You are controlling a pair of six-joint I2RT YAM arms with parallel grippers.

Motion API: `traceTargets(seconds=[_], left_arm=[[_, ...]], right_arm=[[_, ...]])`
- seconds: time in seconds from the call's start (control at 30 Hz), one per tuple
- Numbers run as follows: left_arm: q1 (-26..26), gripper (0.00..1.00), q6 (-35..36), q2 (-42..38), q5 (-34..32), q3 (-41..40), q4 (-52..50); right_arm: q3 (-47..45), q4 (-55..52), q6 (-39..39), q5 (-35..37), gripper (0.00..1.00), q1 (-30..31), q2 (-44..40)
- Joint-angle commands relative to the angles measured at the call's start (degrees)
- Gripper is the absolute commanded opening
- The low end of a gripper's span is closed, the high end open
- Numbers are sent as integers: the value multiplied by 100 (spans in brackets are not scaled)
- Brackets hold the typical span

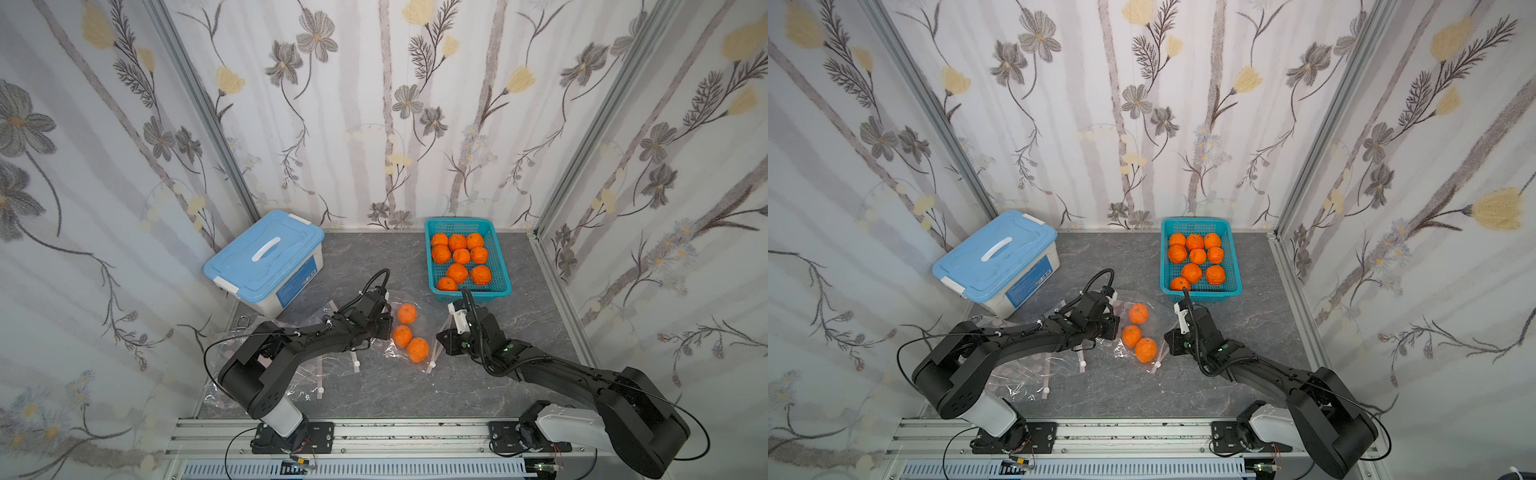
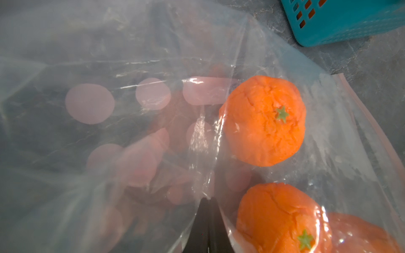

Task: Open the zip-top bag and take out the orange
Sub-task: Pick up the orange from the zipper food storage bag.

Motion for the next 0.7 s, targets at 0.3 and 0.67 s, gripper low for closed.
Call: traceTargets(seconds=[0.3,0.67], left_arm=[[-6,0,-57,353,92,134,117],[-5,0,-30,378,56,150,91]], right_arm=[[-37,624,-193,-87,17,51,536],[-75,441,-366,25,23,47,182]])
